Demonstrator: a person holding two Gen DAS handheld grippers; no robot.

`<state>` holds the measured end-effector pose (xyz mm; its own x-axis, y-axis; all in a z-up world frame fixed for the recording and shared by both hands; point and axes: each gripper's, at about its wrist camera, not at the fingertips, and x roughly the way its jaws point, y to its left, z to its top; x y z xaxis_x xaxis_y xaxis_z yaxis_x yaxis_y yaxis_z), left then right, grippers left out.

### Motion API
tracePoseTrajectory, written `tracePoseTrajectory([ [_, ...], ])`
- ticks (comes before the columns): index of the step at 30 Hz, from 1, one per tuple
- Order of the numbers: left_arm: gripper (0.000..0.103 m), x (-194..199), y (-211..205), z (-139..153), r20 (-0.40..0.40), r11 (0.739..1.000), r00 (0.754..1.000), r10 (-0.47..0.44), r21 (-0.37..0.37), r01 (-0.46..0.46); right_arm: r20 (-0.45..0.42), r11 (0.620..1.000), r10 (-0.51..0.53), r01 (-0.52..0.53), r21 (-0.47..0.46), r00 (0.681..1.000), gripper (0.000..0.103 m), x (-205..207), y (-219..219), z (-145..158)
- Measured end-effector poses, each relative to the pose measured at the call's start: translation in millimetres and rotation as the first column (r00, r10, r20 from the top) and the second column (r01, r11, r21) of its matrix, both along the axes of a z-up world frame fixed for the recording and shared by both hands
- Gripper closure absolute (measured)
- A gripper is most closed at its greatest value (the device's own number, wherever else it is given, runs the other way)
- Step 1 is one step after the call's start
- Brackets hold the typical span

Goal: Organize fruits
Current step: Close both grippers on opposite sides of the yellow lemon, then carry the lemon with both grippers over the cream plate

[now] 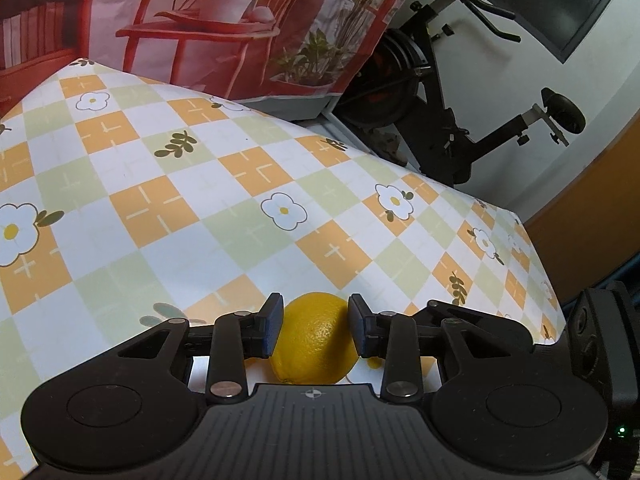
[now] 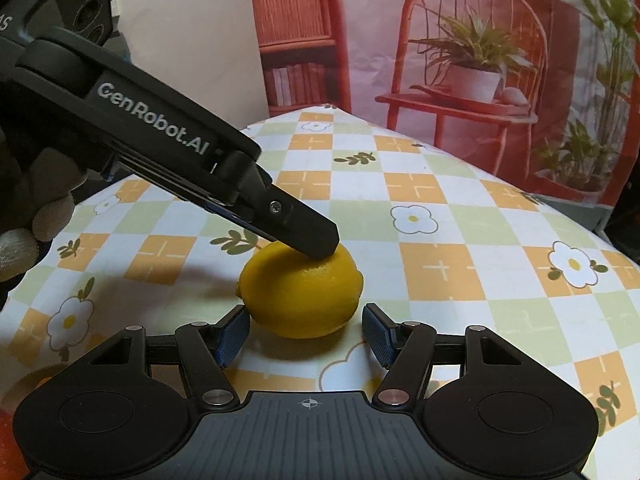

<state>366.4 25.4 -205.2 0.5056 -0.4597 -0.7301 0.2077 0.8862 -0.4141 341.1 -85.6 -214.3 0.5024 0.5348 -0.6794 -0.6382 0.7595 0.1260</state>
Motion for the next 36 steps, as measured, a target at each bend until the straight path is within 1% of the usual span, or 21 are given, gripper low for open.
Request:
tracePoseTrajectory([
  [3, 0.065, -0.1, 0.7, -0.2, 0.000, 1.000, 1.000, 0.000, -0.003, 0.000, -0.006, 1.000, 0.005, -0.005, 0.010, 1.000, 0.048, 0.7, 0.8, -0.7],
  [10, 0.065, -4.7, -2.8, 1.8, -0.010, 1.000, 1.000, -0.018, -0.007, 0.018, -0.011, 1.000, 0.003, -0.002, 0.023, 1.000, 0.049, -8.7, -6.1, 2.6],
  [20, 0.065, -26.4, -25.4, 24.5, 0.019, 0.997, 0.997, -0.075, 0.005, 0.075, 0.025, 0.999, -0.011, 0.010, 0.041, 1.000, 0.049, -37.4, -31.2, 24.2],
  [29, 0.065, -59.4, -55.2, 52.3, 0.059, 0.991, 0.989, -0.133, 0.022, 0.132, 0.072, 0.998, -0.035, 0.030, 0.063, 0.997, 0.049, -78.6, -64.3, 53.4],
  [36, 0.065, -95.9, -73.1, 64.5, 0.070, 0.984, 0.982, -0.178, 0.032, 0.176, 0.096, 0.998, -0.028, 0.022, 0.063, 0.995, 0.049, -120.5, -86.5, 70.3],
])
